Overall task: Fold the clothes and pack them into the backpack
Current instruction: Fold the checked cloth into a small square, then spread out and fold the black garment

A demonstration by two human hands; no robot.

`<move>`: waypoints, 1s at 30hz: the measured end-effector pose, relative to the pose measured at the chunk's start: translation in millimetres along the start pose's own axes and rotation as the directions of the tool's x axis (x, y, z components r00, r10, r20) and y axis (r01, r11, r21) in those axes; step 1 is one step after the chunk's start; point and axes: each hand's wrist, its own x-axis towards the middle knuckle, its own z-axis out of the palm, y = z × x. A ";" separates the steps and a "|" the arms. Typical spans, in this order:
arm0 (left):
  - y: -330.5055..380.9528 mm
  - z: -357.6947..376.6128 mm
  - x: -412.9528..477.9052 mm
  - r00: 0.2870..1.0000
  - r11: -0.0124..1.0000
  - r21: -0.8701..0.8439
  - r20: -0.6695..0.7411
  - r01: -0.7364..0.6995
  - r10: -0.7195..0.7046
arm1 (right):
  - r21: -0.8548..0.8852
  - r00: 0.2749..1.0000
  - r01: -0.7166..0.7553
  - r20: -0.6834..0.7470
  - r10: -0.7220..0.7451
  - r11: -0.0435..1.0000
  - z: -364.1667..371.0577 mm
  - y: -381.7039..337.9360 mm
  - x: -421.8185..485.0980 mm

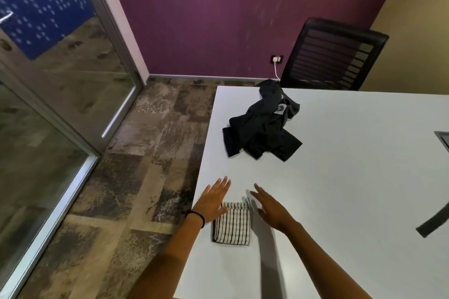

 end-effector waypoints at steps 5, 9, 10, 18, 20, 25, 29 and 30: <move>1.2 -15.1 22.7 0.999 1.000 -0.013 -0.041 -0.014 0.013 | 0.031 0.997 -0.043 -0.061 0.045 0.999 -21.7 13.2 10.0; 0.6 -27.9 46.7 0.996 0.998 -0.057 -0.094 -0.020 0.014 | 0.071 0.991 -0.066 -0.108 0.073 0.995 -34.1 26.8 20.9; -0.2 -31.7 53.1 0.994 0.997 -0.068 -0.107 -0.022 0.015 | 0.089 0.989 -0.078 -0.116 0.089 0.993 -36.4 30.2 23.9; -15.6 -58.1 104.9 0.989 0.991 -0.133 -0.145 -0.022 0.003 | 0.246 0.964 -0.143 -0.187 0.191 0.959 -53.3 53.2 50.5; -17.0 -64.7 119.7 0.988 0.987 -0.163 -0.156 -0.014 -0.012 | 0.285 0.955 -0.149 -0.207 0.212 0.947 -58.2 60.2 60.1; -21.1 -80.8 160.6 0.984 0.974 -0.223 -0.179 -0.025 -0.016 | 0.357 0.930 -0.151 -0.265 0.255 0.922 -78.4 78.2 88.1; -30.0 -102.7 200.5 0.978 0.965 -0.263 -0.203 -0.006 -0.049 | 0.423 0.919 -0.163 -0.265 0.293 0.892 -95.2 93.2 111.5; -32.4 -108.2 208.3 0.975 0.962 -0.275 -0.210 0.007 -0.067 | 0.432 0.915 -0.158 -0.275 0.296 0.888 -99.1 95.3 115.8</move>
